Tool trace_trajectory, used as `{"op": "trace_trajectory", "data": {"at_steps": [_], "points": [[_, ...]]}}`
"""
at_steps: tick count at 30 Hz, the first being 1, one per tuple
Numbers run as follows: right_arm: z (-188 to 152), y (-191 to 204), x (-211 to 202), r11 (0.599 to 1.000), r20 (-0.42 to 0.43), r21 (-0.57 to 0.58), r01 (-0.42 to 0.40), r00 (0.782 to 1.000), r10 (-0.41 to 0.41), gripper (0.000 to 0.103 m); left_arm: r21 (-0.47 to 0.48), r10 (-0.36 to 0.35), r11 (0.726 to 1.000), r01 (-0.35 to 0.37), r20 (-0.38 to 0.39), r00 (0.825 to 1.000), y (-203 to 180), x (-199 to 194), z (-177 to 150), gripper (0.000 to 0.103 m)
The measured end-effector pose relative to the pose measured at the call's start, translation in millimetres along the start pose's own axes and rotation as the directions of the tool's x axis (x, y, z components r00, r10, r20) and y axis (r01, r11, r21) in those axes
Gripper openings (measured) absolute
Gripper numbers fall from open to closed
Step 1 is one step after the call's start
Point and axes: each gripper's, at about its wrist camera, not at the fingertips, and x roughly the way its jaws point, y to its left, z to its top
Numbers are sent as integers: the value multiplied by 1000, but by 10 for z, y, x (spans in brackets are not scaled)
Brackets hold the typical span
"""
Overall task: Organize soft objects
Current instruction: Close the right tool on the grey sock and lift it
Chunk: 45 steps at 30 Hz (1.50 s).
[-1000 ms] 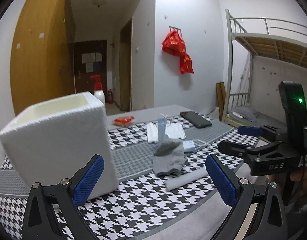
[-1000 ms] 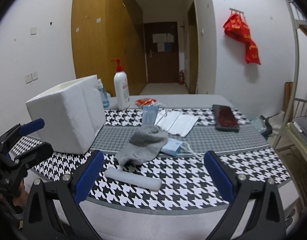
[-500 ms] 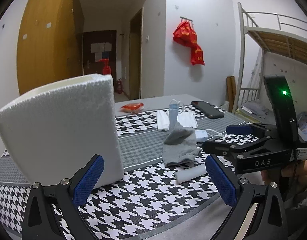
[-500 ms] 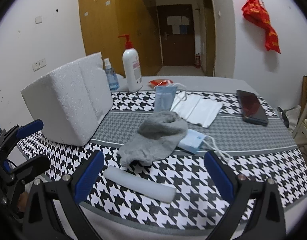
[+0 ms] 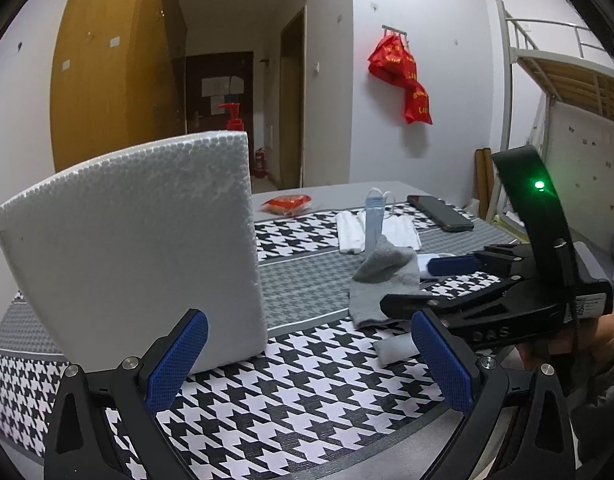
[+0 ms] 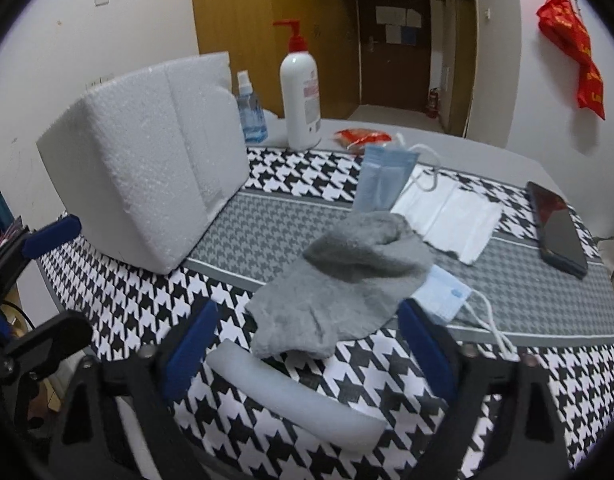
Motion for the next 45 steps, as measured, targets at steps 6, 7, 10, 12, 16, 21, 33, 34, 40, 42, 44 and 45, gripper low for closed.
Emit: {"op": "trace_trajectory", "data": {"at_steps": [6,7,10,12,16,21,33,34,40,42,44,45], "points": [[-4,-32,185,999,-66,-27,-36,997,34,57,-5,15,1000,-15,-13,1000,-3,66,6,102],[-10,-19,208,998,-80,-37,-49,996,46,54,-8,18,1000,-18,-19,1000,-2,82,7,102],[-23,3,291,998,-121,-51,-47,992,41,54,-5,23,1000,-23,-27,999,-5,107,13,102],[-21,-10,298,998,-126,-50,-49,991,43,52,-5,23,1000,-24,-26,999,-5,124,20,102],[-20,-10,294,998,-130,-63,-18,992,9,38,-4,20,1000,-20,-43,999,-24,185,14,102],[-9,-25,296,997,-128,-68,31,991,-39,21,-17,6,1000,-6,-38,999,-21,190,12,102],[-37,-247,-10,990,-30,93,-107,993,111,15,41,-59,997,62,-63,996,-191,207,4,102],[-33,-251,-57,989,-23,95,-110,993,112,15,46,-70,996,73,-68,995,-215,216,4,102],[-34,-306,-343,988,34,112,-106,994,102,15,86,-110,989,118,-93,990,-366,287,40,102],[-47,-334,-406,988,47,120,-102,994,97,15,98,-130,985,140,-103,986,-411,319,46,102],[-52,-371,-471,987,62,129,-95,994,87,15,112,-149,980,163,-119,982,-452,368,64,102],[-54,-380,-499,987,68,132,-94,994,86,15,119,-156,978,171,-122,980,-487,376,53,102]]}}
